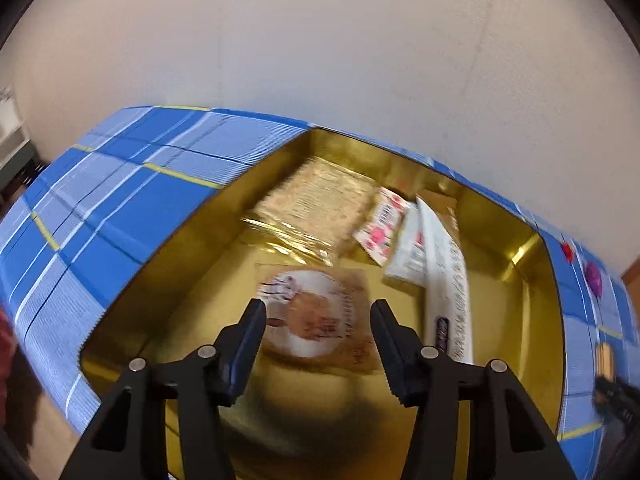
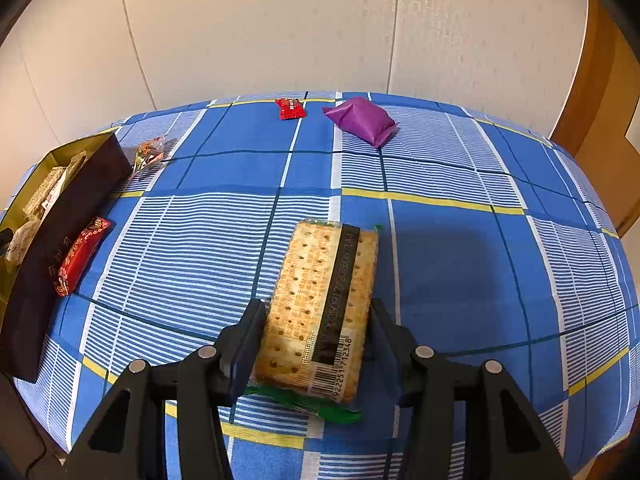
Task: Organize snacks
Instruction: 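Carry the round-cake pack into the tray and open the left gripper, then carry the saltine cracker pack into the tray and open the right gripper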
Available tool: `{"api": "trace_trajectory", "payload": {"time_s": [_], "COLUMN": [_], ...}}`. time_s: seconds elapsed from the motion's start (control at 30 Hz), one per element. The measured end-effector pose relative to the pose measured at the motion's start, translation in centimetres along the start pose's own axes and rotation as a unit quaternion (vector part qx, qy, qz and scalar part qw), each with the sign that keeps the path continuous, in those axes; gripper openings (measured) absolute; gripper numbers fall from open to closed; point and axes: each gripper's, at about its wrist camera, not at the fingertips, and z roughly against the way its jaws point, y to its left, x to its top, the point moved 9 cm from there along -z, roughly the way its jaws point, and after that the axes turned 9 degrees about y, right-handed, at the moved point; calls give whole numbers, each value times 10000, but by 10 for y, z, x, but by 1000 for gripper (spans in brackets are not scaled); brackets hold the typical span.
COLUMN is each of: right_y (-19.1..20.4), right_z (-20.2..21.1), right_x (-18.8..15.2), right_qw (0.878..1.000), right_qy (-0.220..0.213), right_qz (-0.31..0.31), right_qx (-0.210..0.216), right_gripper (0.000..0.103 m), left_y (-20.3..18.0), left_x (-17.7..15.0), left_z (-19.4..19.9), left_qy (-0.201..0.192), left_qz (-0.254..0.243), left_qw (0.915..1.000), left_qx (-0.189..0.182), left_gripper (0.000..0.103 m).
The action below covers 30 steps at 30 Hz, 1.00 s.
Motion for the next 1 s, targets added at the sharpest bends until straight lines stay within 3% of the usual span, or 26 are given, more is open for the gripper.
{"api": "trace_trajectory", "payload": {"time_s": [0.5,0.77,0.9,1.0], "right_y": [0,0,7,18], "right_z": [0,3,7,9], "right_x": [0,0,3,7], "right_qw": [10000,9998,9995,9988], "right_qy": [-10,-82,-158,-198], "right_qz": [-33,-58,-70,-135], "right_qx": [-8,176,280,436], "right_gripper": [52,50,50,50], "left_y": [-4,-6,-14,-22], "left_x": [-1,-3,-9,-12], "left_z": [3,6,10,13], "left_qy": [-145,-162,-151,-203], "left_qz": [-346,-363,-396,-531], "left_qw": [9974,9976,9984,9977], "left_qx": [613,573,377,365], "left_gripper": [55,56,72,74]}}
